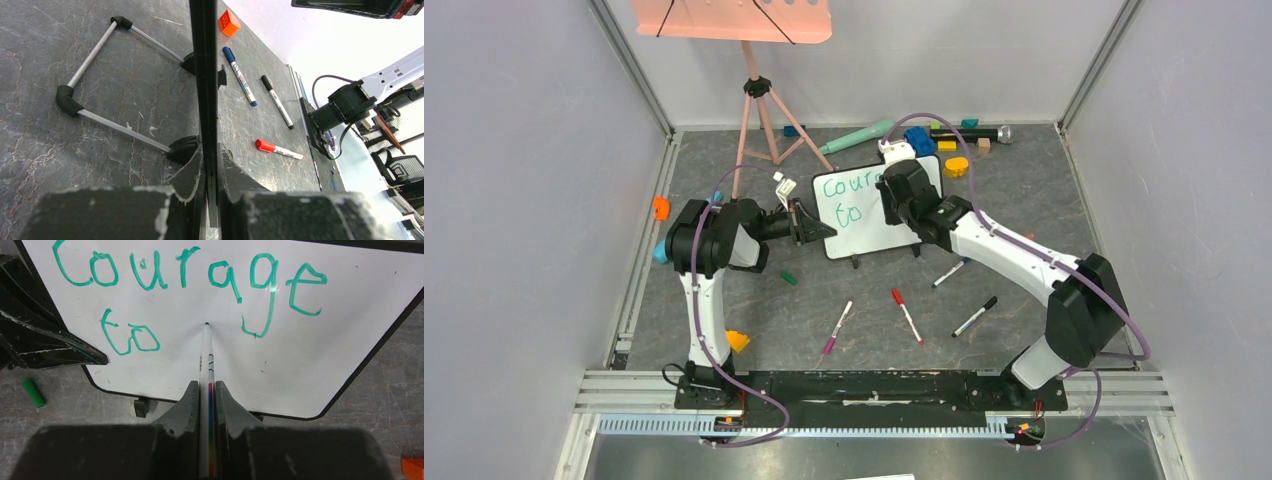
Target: Write a sentence on the whiteboard
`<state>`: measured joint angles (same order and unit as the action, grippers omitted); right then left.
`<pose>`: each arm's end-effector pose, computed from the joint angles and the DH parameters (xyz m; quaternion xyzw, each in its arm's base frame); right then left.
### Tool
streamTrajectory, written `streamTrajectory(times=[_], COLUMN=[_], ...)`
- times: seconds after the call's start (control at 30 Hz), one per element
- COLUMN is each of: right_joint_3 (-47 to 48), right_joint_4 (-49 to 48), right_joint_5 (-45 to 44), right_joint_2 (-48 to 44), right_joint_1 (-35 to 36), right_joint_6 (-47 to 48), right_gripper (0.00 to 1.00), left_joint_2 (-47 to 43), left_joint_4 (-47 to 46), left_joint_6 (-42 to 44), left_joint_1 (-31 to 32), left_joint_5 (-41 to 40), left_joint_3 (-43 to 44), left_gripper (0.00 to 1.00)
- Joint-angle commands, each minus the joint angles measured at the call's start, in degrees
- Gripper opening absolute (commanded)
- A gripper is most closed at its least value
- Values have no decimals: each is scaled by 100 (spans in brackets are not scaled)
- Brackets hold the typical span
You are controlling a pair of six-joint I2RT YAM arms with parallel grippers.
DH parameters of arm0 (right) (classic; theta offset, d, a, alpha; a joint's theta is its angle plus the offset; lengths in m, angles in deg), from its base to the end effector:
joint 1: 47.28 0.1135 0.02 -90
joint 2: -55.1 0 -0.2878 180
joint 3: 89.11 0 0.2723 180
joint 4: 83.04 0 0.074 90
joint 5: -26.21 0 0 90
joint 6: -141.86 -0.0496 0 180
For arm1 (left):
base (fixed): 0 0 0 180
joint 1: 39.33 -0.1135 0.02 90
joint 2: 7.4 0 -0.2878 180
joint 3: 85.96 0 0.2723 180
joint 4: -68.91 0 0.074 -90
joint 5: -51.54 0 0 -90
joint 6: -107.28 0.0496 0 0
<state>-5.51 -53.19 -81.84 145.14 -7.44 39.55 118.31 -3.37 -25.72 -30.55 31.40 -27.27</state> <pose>0.3081 0.2371 0.2990 -0.1408 0.8727 0.0704 0.4622 0.3734 -0.1048 0.1048 0.2417 0.6525 -0.6116 0.3764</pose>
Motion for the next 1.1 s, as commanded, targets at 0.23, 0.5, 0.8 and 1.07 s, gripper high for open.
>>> streamTrajectory(times=[0.23, 0.5, 0.8, 1.07], right_joint_3=[-169, -756, -713, -445], right_joint_4=[-230, -259, -254, -255], right_joint_5=[80, 219, 233, 284], right_joint_2=[-9, -236, -394, -590], right_joint_1=[-54, -56, -55, -63], right_joint_6=[-22, -107, -170, 24], right_gripper=[0, 0, 0, 0], left_joint_2=[-82, -86, -85, -75], left_joint_4=[-420, -420, -420, -420], left_joint_6=[484, 473, 477, 477], left_joint_1=[63, 63, 63, 63], left_joint_5=[133, 141, 141, 143], left_joint_3=[54, 63, 63, 63], left_gripper=[2, 2, 2, 3])
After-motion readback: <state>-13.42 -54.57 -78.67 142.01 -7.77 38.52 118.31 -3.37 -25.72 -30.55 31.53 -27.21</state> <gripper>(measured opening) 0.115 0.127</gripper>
